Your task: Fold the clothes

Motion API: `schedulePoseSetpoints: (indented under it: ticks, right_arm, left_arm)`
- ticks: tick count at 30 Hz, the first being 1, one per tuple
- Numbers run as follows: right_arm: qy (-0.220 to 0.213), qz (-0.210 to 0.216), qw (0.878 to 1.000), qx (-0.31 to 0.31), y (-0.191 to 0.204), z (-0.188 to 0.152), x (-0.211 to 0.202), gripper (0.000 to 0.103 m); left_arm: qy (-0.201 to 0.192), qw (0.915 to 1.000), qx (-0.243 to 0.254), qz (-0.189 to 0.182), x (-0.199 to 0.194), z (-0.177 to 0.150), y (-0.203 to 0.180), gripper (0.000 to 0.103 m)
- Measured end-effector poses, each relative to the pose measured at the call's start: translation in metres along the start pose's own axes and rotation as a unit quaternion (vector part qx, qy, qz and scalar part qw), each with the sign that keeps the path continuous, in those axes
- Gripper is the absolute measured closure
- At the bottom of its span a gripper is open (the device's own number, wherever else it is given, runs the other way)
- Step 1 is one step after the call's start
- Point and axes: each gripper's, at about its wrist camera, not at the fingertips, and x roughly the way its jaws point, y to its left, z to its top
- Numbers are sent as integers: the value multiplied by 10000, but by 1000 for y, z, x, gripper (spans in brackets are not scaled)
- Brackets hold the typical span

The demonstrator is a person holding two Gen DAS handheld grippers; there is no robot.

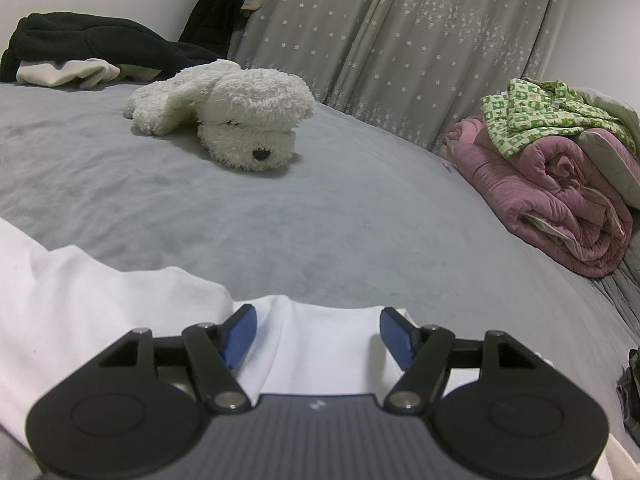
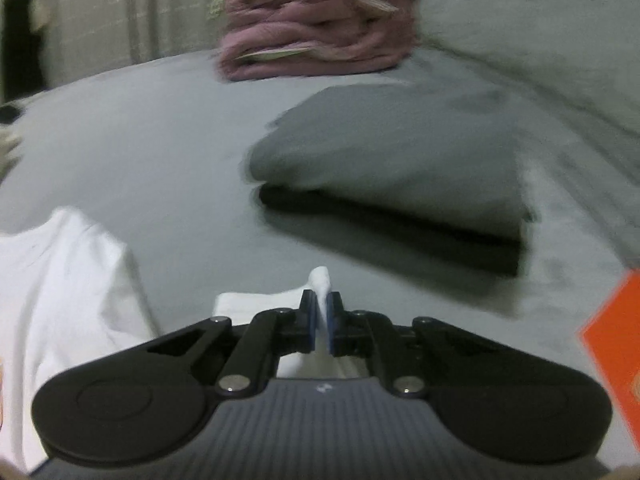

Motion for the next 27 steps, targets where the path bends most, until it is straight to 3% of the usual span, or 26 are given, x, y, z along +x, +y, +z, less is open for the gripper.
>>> schedulePoseSetpoints:
  ticks: [3,16,22,27]
  right_arm:
    - [-130,-476,9984,275,-20,4,-15,97]
    - [-635,-1498,9754,1487,-102,-15,-44,98]
    - [-383,-2060,9641,1632,-117,-50,-16,100]
    - [-219,-2221,9675,1190,-113,-65,0,100]
  left_arm:
    - [-1,10000,-1,2,0,0,0,33]
    - [1,10000,5,2,0,0,-1,33]
    - [-1,10000,21,8,0,0,-1,33]
    - [-2,10000,35,14,0,0,-1,33]
